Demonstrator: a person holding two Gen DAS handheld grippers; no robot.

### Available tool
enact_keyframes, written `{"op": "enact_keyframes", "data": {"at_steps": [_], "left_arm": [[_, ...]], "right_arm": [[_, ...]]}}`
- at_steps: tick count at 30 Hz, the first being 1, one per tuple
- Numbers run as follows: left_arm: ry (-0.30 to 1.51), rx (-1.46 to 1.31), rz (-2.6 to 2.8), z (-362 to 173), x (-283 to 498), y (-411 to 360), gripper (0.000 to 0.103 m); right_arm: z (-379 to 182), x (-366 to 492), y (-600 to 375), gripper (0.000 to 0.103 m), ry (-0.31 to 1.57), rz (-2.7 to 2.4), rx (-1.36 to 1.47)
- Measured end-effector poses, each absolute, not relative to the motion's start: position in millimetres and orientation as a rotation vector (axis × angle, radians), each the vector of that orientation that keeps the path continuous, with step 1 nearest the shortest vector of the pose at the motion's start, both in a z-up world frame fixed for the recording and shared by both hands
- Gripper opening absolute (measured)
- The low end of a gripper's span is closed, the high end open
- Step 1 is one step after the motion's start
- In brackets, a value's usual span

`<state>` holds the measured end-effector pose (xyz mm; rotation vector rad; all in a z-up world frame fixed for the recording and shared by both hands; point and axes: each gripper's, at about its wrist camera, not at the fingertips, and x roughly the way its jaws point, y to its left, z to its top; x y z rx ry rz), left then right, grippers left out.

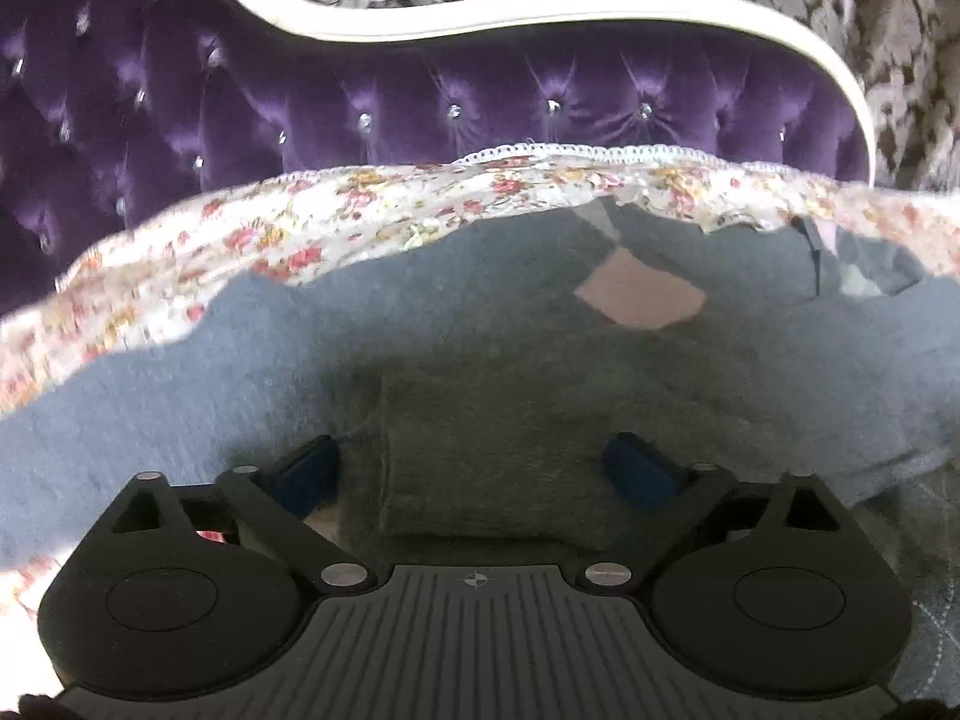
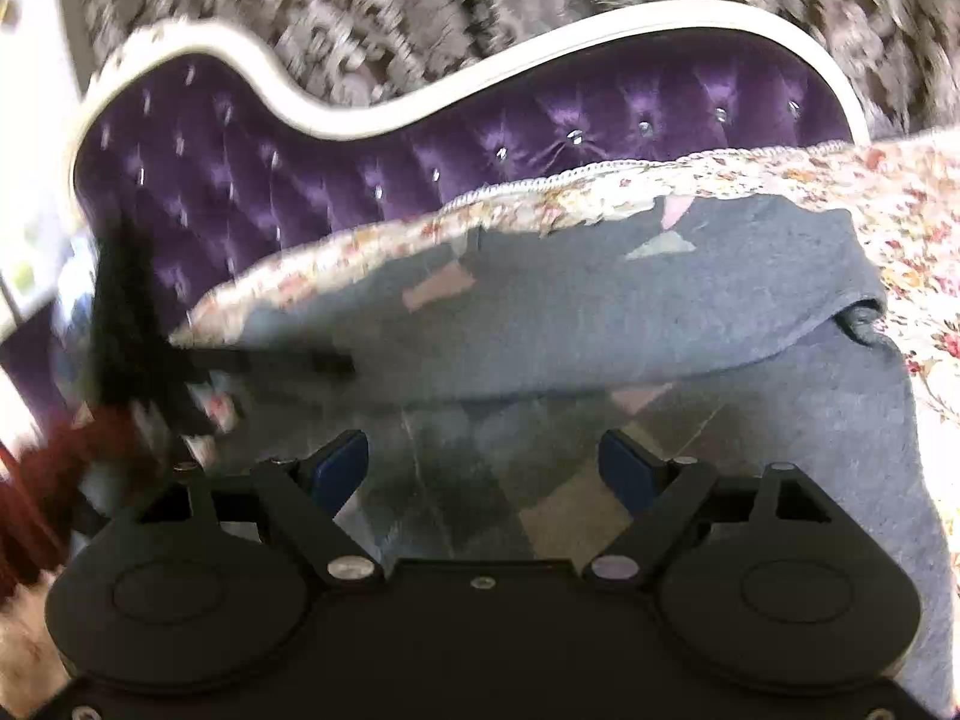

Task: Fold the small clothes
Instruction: 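Open the right tool, laying the sleeve flat across the body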

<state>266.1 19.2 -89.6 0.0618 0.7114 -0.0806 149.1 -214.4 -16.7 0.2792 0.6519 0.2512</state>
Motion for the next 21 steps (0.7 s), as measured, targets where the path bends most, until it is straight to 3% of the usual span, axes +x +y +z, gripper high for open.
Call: {"op": "enact_keyframes", "data": {"at_steps": [6, 14, 16, 21], "left_arm": [[0.717, 0.047, -0.083, -89.7, 267.6, 21.4, 0.103], [0.705, 0.043, -0.091, -90.7, 266.1, 22.4, 0.103], [0.705, 0.041, -0.092, -90.5, 266.2, 22.5, 0.103], [0.699, 0.032, -0.093, -89.7, 265.3, 23.3, 0.103]], "right_arm": [[-13.2, 170.9, -276.7, 0.086, 0.640, 0.148, 0.498], [-31.1, 195.8, -331.6, 0.085, 0.579, -0.064, 0.554], [-36.1, 193.7, -351.4, 0.076, 0.571, -0.104, 0.619], [-18.9, 173.1, -353.3, 0.083, 0.557, -0.166, 0.562]]}}
